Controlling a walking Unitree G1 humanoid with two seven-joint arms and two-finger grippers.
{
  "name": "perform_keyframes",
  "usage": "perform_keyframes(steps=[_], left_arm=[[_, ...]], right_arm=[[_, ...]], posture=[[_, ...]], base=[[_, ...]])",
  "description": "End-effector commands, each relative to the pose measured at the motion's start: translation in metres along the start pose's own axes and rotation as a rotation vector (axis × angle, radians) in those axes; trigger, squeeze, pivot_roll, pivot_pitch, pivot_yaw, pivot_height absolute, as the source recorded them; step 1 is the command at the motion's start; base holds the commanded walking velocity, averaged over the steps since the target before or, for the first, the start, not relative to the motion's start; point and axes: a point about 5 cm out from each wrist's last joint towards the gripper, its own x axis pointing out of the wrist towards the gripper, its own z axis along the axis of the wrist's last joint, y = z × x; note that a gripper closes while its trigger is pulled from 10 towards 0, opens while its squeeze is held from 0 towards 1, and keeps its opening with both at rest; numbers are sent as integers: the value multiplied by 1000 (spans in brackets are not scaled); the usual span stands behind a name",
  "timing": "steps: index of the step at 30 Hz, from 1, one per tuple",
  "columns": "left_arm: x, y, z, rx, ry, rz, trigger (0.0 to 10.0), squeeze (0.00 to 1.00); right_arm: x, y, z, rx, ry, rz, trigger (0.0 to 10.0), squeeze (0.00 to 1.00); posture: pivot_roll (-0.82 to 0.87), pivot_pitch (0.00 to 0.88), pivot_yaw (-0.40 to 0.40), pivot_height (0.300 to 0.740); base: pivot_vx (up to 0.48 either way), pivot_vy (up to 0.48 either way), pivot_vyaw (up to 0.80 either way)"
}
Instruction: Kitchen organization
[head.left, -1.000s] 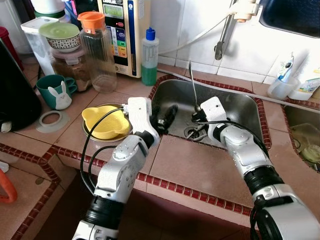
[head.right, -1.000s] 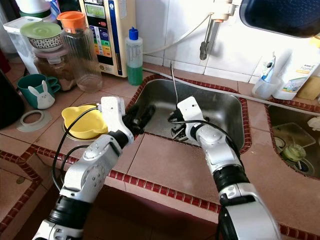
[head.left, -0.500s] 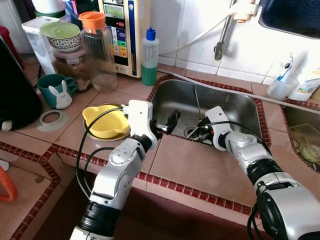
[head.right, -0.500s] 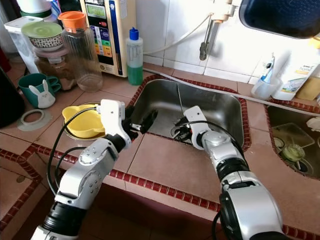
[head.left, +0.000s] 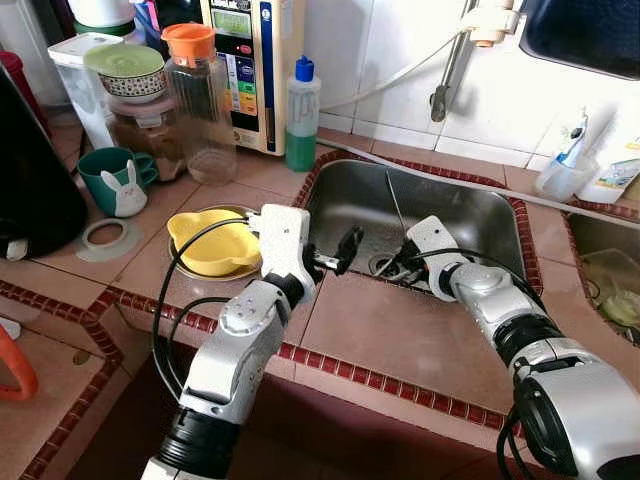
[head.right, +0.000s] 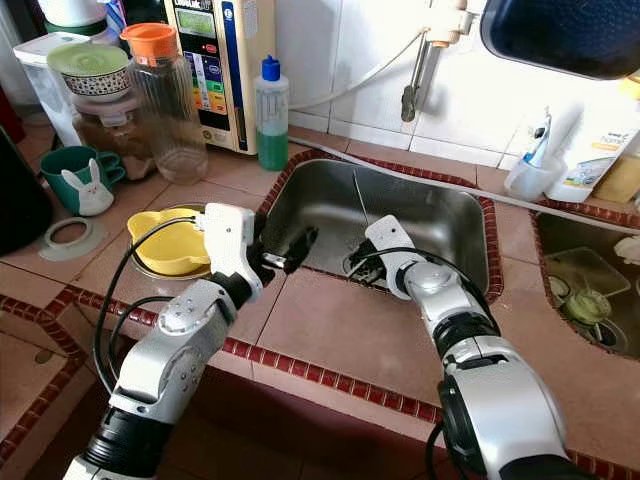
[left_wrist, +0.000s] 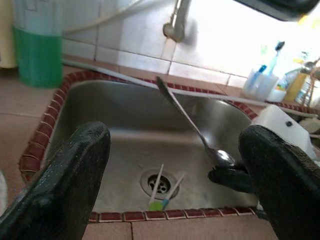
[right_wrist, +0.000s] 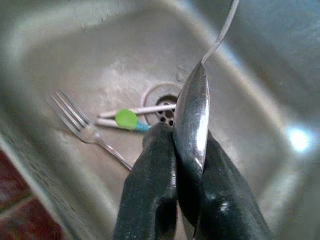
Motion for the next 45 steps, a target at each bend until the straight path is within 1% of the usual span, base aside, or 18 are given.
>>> perform_keyframes(steps=[1, 15, 21, 23, 25, 26, 27, 29, 31, 34, 36, 37, 38, 40, 41, 42, 43, 45], left_arm=[[-1, -2, 1, 21, 2, -6, 10000, 0], [-1, -4, -1, 36, 21, -15, 10000, 0], [-2, -3, -6, 54, 51, -19, 10000, 0], [-1, -3, -5, 57, 48, -18, 10000, 0], [0, -1, -2, 67, 28, 1, 10000, 0], [1, 2, 1, 77, 14, 22, 10000, 0], [3, 7, 5, 93, -4, 62, 10000, 0], [6, 14, 14, 119, -38, 96, 10000, 0], [8, 19, 20, 133, -61, 123, 10000, 0], [13, 32, 35, 219, -105, 194, 10000, 0], [15, 36, 41, 237, -120, 212, 10000, 0], [15, 44, 47, 269, -125, 262, 10000, 0], [15, 44, 47, 269, -125, 262, 10000, 0], [15, 54, 52, 275, -127, 326, 10000, 0], [15, 54, 52, 275, -127, 326, 10000, 0], [12, 67, 57, 241, -136, 418, 10000, 0], [11, 75, 58, 236, -120, 464, 10000, 0], [11, 79, 57, 241, -102, 472, 10000, 0]], right_arm=[[-1, -1, -8, -23, 43, 4, 10000, 1000], [-3, -8, -8, -35, 54, -17, 10000, 1000], [-4, -13, -1, -15, 6, -45, 10000, 1000], [-5, -16, 5, -3, -32, -64, 10000, 1000], [-7, -21, 13, 43, -96, -86, 10000, 1000], [-8, -24, 19, 72, -136, -91, 10000, 1000], [-10, -29, 27, 116, -209, -109, 10000, 1000], [-14, -31, 36, 162, -307, -104, 10000, 1000], [-16, -31, 41, 183, -360, -101, 10000, 1000], [-27, -21, 55, 203, -510, -35, 10000, 1000], [-35, -15, 61, 222, -576, -1, 10000, 1000], [-44, -9, 67, 239, -636, 23, 10000, 1000], [-44, -9, 67, 239, -636, 23, 10000, 1000], [-52, -2, 71, 252, -674, 54, 10000, 1000], [-52, -2, 71, 252, -674, 54, 10000, 1000], [-61, 7, 71, 225, -694, 85, 10000, 1000], [-67, 13, 70, 219, -695, 102, 10000, 1000], [-71, 17, 69, 227, -691, 112, 10000, 1000]], posture=[[192, 0, -52, 740], [191, 0, -52, 740], [189, 0, -52, 740], [189, 0, -54, 740], [186, 0, -56, 740], [186, 0, -56, 740], [181, 0, -55, 740], [167, 0, -49, 740], [165, 0, -48, 740], [154, 0, -38, 740], [151, 0, -37, 740], [149, 0, -35, 740], [149, 0, -35, 740], [146, 0, -33, 740], [146, 0, -33, 740], [143, 0, -30, 740], [146, 0, -28, 740], [148, 0, -26, 740]], base=[[0, 0, 0], [0, 0, 0], [0, 0, 0], [0, 0, 0], [0, 0, 0], [0, 0, 0], [0, 0, 0], [0, 0, 0], [0, 0, 0], [0, 0, 0], [0, 0, 0], [0, 0, 0], [0, 0, 0], [0, 0, 0], [0, 0, 0], [0, 0, 0], [0, 0, 0], [0, 0, 0]])
